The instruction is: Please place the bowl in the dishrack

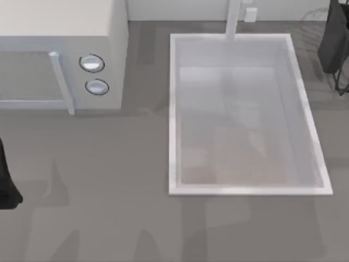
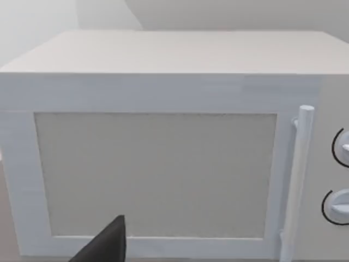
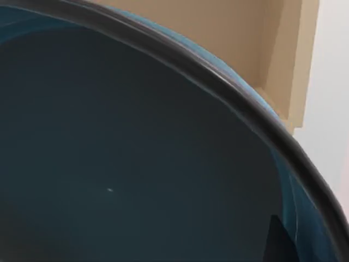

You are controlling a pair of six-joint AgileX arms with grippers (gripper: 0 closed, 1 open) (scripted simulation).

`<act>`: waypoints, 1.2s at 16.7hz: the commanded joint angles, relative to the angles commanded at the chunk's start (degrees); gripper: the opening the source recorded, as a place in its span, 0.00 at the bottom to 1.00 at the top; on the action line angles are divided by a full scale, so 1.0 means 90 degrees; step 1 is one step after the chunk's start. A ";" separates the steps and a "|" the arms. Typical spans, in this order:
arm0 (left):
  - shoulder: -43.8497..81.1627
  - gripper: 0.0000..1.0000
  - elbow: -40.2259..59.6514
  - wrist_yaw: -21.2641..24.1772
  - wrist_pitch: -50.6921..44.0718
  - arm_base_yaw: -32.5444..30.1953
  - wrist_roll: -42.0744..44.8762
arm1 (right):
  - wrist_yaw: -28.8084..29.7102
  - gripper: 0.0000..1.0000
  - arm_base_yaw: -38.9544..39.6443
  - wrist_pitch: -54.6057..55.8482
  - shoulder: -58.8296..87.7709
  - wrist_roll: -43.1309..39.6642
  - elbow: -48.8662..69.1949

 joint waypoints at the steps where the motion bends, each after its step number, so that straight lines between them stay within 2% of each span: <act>1: 0.0000 1.00 0.0000 0.0000 0.0000 0.0000 0.0000 | 0.0151 0.00 0.0169 0.0519 0.0394 -0.0002 -0.0092; 6: 0.0000 1.00 0.0000 0.0000 0.0000 0.0000 0.0000 | 0.0811 0.00 0.0928 0.2440 0.1838 -0.0003 -0.0516; 13: 0.0000 1.00 0.0000 0.0000 0.0000 0.0000 0.0000 | 0.0982 0.00 0.1120 0.2802 0.2167 0.0001 -0.0625; 20: 0.0000 1.00 0.0000 0.0000 0.0000 0.0000 0.0000 | 0.0982 0.53 0.1120 0.2802 0.2167 0.0001 -0.0625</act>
